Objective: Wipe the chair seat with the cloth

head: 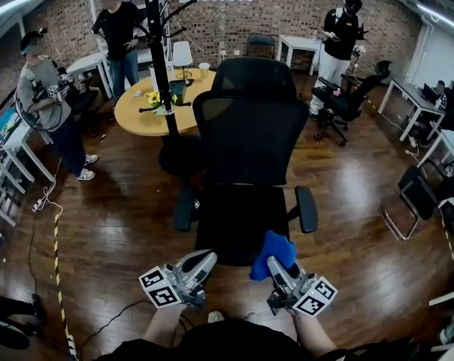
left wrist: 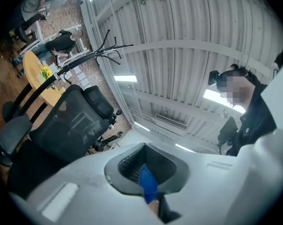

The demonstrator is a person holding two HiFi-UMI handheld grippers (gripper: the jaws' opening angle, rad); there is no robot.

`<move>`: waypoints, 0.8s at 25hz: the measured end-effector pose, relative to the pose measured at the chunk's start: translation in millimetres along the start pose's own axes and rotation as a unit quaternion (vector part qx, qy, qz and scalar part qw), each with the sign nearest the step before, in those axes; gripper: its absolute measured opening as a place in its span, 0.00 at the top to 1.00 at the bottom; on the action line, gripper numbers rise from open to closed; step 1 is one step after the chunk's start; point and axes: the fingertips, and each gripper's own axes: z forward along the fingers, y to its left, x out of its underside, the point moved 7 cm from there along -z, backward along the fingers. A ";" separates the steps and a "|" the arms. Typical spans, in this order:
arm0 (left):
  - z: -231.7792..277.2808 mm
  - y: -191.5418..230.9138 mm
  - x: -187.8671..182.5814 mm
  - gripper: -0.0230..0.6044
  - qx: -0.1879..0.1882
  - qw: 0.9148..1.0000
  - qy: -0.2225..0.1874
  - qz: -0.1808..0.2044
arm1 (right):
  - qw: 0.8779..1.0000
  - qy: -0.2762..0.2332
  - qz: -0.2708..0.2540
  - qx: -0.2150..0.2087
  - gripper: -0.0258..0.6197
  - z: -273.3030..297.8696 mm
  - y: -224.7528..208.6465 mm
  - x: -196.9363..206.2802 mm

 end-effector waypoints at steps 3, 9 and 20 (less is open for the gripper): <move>20.4 -13.0 7.7 0.98 0.014 1.000 0.009 0.006 | 1.000 -0.001 -0.003 0.003 0.86 -13.0 -2.5 -7.6; 44.0 -27.8 18.4 0.98 0.029 0.999 0.025 0.024 | 1.000 -0.006 -0.002 -0.019 0.86 -16.5 -5.0 -17.1; 43.3 -23.7 11.2 0.98 0.023 0.999 0.021 0.027 | 1.000 -0.015 0.002 -0.026 0.86 -5.6 -12.1 -19.6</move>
